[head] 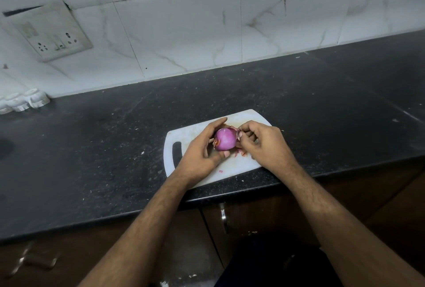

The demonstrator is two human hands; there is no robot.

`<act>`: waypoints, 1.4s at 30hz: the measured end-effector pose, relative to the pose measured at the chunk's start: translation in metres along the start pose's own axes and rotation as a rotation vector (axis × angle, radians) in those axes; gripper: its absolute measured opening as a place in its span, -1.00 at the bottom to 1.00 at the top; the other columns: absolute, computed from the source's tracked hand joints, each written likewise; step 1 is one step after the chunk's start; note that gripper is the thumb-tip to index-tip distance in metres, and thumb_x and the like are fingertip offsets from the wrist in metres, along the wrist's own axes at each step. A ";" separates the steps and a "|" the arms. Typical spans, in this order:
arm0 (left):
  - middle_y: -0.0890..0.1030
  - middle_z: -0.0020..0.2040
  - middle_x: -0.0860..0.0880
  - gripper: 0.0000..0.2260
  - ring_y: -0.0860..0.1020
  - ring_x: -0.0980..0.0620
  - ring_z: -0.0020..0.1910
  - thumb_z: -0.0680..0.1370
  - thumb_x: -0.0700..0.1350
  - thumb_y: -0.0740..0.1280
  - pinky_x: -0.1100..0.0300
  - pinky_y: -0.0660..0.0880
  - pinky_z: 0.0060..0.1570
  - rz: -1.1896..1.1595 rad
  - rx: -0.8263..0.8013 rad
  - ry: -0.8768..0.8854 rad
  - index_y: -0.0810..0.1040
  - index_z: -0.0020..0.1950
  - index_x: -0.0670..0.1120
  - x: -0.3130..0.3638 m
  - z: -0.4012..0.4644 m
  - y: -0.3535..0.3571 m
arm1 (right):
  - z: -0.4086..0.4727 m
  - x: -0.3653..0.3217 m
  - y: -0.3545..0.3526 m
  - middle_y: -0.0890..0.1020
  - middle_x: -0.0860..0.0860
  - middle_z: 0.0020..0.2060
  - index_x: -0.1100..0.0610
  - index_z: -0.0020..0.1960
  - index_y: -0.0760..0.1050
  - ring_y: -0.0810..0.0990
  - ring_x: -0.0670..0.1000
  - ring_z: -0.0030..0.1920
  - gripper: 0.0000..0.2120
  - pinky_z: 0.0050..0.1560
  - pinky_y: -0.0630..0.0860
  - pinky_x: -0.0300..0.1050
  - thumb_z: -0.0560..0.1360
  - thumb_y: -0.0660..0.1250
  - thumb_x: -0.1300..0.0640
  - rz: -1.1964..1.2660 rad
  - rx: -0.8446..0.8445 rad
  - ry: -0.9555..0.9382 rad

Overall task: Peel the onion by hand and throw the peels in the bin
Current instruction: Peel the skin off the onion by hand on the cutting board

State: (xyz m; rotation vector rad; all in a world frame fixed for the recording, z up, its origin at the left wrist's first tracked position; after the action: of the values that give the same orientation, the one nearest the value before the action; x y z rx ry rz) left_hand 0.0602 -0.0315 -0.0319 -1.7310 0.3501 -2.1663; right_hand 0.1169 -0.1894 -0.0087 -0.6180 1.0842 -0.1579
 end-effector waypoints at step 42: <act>0.61 0.20 0.17 -0.55 0.61 -0.02 0.28 0.55 -0.34 0.50 0.02 0.58 0.29 -0.084 0.023 0.033 0.48 0.23 0.11 0.007 0.001 0.000 | -0.007 -0.020 0.016 0.55 -0.22 -0.05 -0.14 0.06 0.47 0.60 -0.10 -0.07 -0.83 -0.08 0.61 0.13 0.59 0.41 0.09 -0.067 -0.149 -0.276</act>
State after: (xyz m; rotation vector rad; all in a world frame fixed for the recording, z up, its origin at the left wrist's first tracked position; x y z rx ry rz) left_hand 0.0594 -0.0342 -0.0257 -1.7283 0.2637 -2.2508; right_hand 0.0987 -0.1713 -0.0042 -0.7862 0.8135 -0.0479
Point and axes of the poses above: each hand's wrist, its own z-axis towards the middle knuckle, its own y-axis out of the palm, x = y × z, the point moved 9 cm from there along z, towards the middle knuckle
